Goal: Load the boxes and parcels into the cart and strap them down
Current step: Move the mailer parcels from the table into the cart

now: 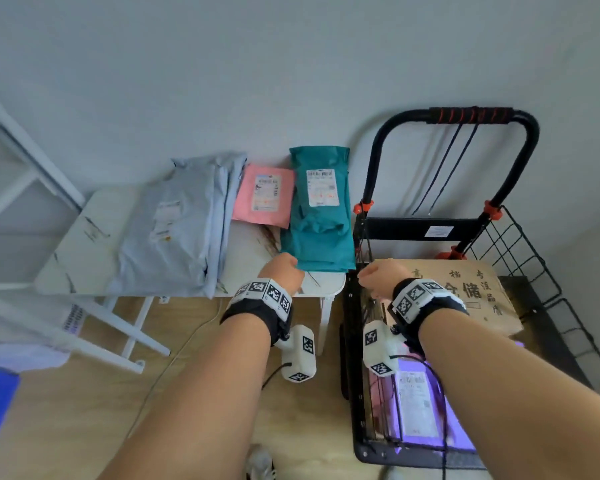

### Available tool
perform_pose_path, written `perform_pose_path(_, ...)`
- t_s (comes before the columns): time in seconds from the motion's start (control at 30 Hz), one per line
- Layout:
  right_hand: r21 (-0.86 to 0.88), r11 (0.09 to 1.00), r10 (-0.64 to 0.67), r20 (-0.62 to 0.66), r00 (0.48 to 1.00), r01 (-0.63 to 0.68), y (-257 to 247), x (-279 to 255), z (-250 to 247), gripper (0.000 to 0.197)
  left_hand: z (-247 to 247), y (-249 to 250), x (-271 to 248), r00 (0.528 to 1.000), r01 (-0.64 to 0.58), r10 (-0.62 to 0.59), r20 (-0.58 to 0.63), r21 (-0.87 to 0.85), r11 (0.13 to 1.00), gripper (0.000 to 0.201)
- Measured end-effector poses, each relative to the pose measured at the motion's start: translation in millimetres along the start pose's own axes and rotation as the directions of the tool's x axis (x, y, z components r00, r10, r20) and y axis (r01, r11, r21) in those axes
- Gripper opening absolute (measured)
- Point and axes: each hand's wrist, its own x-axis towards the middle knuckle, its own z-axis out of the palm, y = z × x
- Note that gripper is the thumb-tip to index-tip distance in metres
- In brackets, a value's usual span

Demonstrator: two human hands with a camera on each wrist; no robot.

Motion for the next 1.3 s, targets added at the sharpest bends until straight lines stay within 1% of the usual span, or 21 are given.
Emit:
perform_pose_path(0.07, 0.006, 1.000, -0.008, -0.001, 1.000, 0.008, -31.7, -0.1, 21.3, 0.028, -25.2, -25.5, 4.4, 1.000, 0.009, -0.009, 0.002, -0.015, 1.000, 0.030)
perform_pose_path(0.13, -0.028, 0.999, -0.030, 0.011, 0.999, 0.030, -61.8, -3.6, 40.7, 0.029, -45.9, -49.1, 9.6, 0.999, 0.037, -0.037, -0.003, -0.021, 0.999, 0.034)
perform_pose_path(0.27, -0.048, 0.997, -0.062, -0.004, 0.998, 0.062, -106.0, -7.2, 72.7, 0.034, -76.5, -84.3, 23.6, 1.000, 0.026, -0.026, -0.004, -0.033, 0.999, 0.039)
perform_pose_path(0.37, -0.062, 0.996, -0.072, -0.019, 0.997, 0.071, -127.9, -6.6, 86.2, 0.039, -92.3, -97.8, 35.4, 0.999, 0.014, -0.015, -0.029, -0.025, 1.000, 0.038)
perform_pose_path(0.47, -0.120, 0.989, -0.095, -0.051, 0.994, 0.088, -146.0, -2.1, 89.2, 0.036, -102.2, -103.4, 49.8, 0.999, 0.002, -0.002, -0.040, -0.004, 1.000, 0.039)
perform_pose_path(0.57, -0.120, 0.990, -0.082, -0.061, 0.995, 0.074, -157.8, 10.5, 89.8, 0.036, -109.0, -105.6, 64.5, 0.999, -0.002, 0.002, -0.035, 0.001, 1.000, 0.041)
perform_pose_path(0.77, -0.107, 0.992, -0.081, -0.059, 0.995, 0.074, -187.4, 71.3, 91.0, 0.040, -124.3, -100.6, 112.2, 1.000, 0.006, -0.006, -0.011, 0.026, 1.000, 0.046)
perform_pose_path(0.87, -0.092, 0.993, -0.080, -0.029, 0.996, 0.077, -203.3, 112.0, 88.3, 0.049, -130.5, -92.6, 141.6, 1.000, 0.008, -0.009, 0.008, 0.048, 0.999, 0.048)
perform_pose_path(1.0, -0.076, 0.997, -0.034, -0.029, 0.999, 0.032, -218.5, 164.1, 80.0, 0.060, -135.2, -78.2, 184.7, 0.998, 0.030, -0.030, 0.053, 0.004, 1.000, 0.052)
perform_pose_path(1.07, -0.085, 0.996, -0.009, -0.038, 0.999, 0.006, -222.5, 186.8, 77.9, 0.058, -135.3, -72.0, 204.3, 0.996, 0.054, -0.052, 0.077, -0.020, 0.998, 0.053)
perform_pose_path(1.17, -0.146, 0.989, 0.024, -0.068, 0.997, -0.033, -225.7, 211.6, 77.9, 0.054, -133.6, -64.5, 228.3, 0.990, 0.083, -0.079, 0.116, -0.029, 0.996, 0.054)
perform_pose_path(1.23, -0.154, 0.986, 0.052, -0.058, 0.997, -0.060, -227.3, 223.9, 79.5, 0.055, -132.4, -59.5, 239.9, 0.987, 0.092, -0.092, 0.134, 0.007, 0.996, 0.052)
perform_pose_path(1.3, -0.142, 0.985, 0.088, -0.049, 0.995, -0.094, -229.6, 233.3, 81.5, 0.053, -130.4, -57.3, 250.6, 0.987, 0.109, -0.113, 0.113, 0.041, 0.993, 0.049)
